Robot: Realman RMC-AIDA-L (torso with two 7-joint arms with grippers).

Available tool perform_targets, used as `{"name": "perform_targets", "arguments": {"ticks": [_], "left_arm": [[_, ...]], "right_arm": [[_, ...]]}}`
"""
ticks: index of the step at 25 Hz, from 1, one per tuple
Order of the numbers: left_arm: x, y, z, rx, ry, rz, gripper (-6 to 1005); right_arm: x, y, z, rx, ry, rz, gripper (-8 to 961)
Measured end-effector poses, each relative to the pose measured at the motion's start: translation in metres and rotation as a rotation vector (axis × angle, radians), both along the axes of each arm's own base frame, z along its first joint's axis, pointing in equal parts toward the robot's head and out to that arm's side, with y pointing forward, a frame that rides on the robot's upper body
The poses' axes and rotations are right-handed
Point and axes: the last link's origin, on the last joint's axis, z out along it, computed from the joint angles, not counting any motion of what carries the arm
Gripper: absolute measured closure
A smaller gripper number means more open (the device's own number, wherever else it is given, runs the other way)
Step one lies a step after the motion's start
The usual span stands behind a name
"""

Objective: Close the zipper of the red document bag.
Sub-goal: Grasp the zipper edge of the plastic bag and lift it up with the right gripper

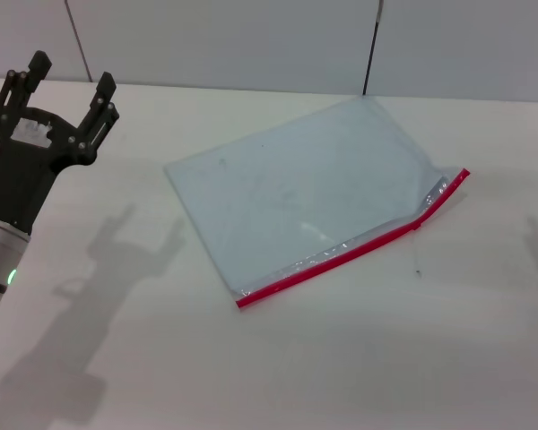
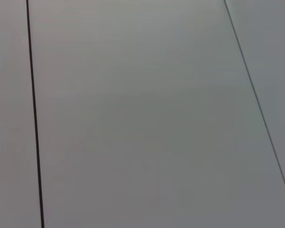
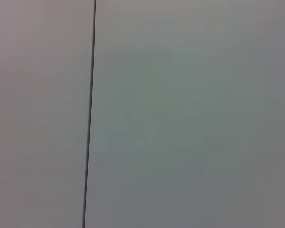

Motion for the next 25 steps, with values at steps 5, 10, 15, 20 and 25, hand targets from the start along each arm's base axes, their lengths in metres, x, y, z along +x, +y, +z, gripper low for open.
{"name": "perform_targets", "arguments": {"ticks": [5,10,15,20,25], "left_arm": [[0.0,0.0,0.0,0.0,0.0,0.0,209],[0.0,0.0,0.0,0.0,0.0,0.001,208],[0.0,0.0,0.0,0.0,0.0,0.001,209],[0.0,0.0,0.0,0.0,0.0,0.001,209],[-0.001,-0.001,0.0,0.001,0.003,0.004,208]], "right_arm": [[0.0,0.0,0.0,0.0,0.0,-0.002,148],[0.001,0.0,0.0,0.0,0.0,-0.002,149],[0.001,0.0,0.0,0.0,0.0,-0.002,149],[0.002,0.004,-0.004,-0.032,0.009,-0.027,149],[0.006,0.019,-0.007,-0.143,0.101,-0.06,148]]}}
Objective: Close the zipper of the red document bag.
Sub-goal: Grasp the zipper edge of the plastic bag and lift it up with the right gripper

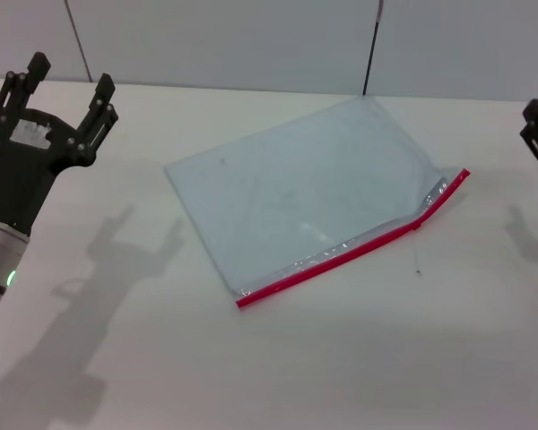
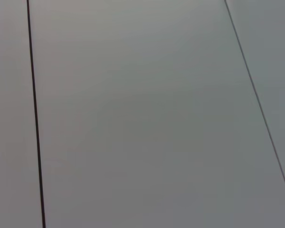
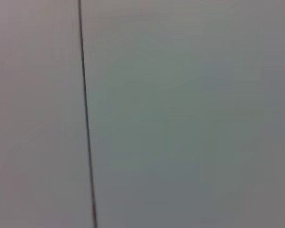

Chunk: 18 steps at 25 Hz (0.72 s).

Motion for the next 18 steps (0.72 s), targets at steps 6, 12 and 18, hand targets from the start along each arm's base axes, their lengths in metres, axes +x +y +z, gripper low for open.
{"name": "perform_targets", "arguments": {"ticks": [6,12,18], "left_arm": [[0.0,0.0,0.0,0.001,0.002,0.001,209],[0.001,0.001,0.0,0.001,0.002,-0.002,208],[0.002,0.001,-0.001,-0.006,0.003,-0.009,208]], "right_arm": [[0.012,0.024,0.002,-0.23,0.117,-0.069,148],[0.013,0.042,-0.003,-0.411,0.121,-0.146,148],[0.006,0.049,-0.016,-0.524,0.09,-0.182,148]]}}
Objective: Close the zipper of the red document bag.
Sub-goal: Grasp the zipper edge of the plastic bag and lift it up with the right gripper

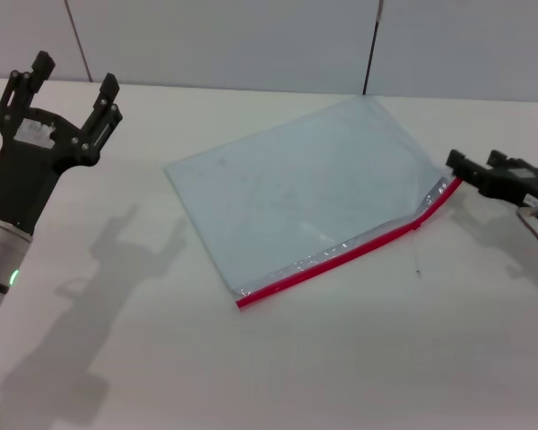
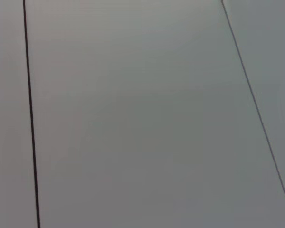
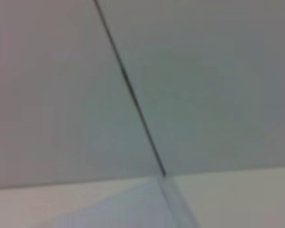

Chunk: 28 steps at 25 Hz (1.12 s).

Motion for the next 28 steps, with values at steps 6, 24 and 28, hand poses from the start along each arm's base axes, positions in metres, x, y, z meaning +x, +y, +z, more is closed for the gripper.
{"name": "perform_targets", "arguments": {"ticks": [6,24,28], "left_arm": [[0.001,0.0,0.0,-0.003,-0.001,-0.004,208],[0.002,0.001,0.0,-0.004,-0.002,-0.006,209],[0.002,0.001,0.0,-0.005,-0.002,-0.007,209]], "right_arm": [[-0.004,0.005,-0.008,-0.074,-0.028,-0.016,149],[-0.02,0.01,-0.026,-0.164,-0.059,-0.014,164],[-0.022,0.01,-0.028,-0.171,-0.061,-0.007,233]]}}
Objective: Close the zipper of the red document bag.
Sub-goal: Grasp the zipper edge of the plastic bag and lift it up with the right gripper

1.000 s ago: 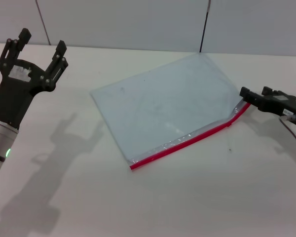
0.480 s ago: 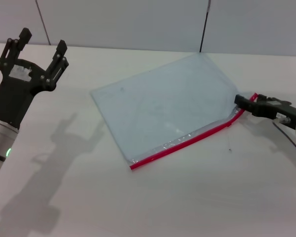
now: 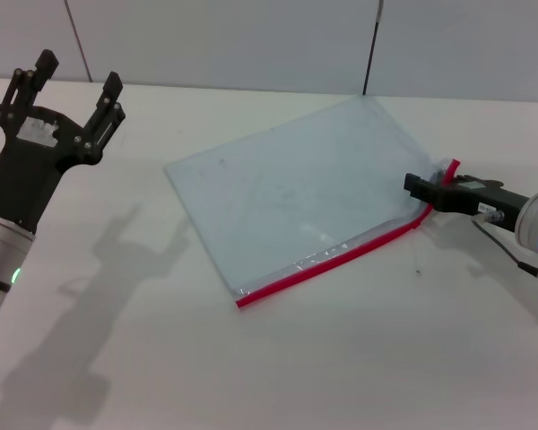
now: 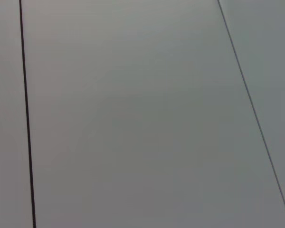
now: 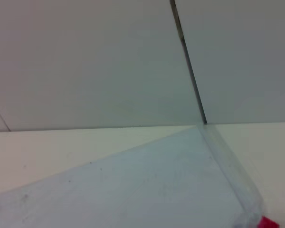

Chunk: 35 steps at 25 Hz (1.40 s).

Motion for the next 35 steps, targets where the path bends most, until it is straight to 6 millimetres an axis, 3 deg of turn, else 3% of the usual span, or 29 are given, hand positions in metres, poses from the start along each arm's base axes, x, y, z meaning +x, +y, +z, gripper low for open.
{"name": "perform_targets", "arguments": {"ticks": [11,22,30,35], "left_arm": [[0.0,0.0,0.0,0.0,-0.001,0.0,209],[0.0,0.0,0.0,0.0,0.0,0.001,208],[0.0,-0.001,-0.001,-0.005,0.004,-0.002,208],[0.012,-0.001,-0.014,-0.087,0.059,-0.078,208]], "right_arm": [[-0.001,0.002,-0.009,-0.031,-0.071,-0.016,465],[-0.009,-0.001,-0.013,-0.058,-0.042,0.035,875],[-0.018,-0.007,-0.011,-0.078,0.033,0.107,938],[-0.033,-0.013,-0.006,-0.086,0.137,0.194,938]]}}
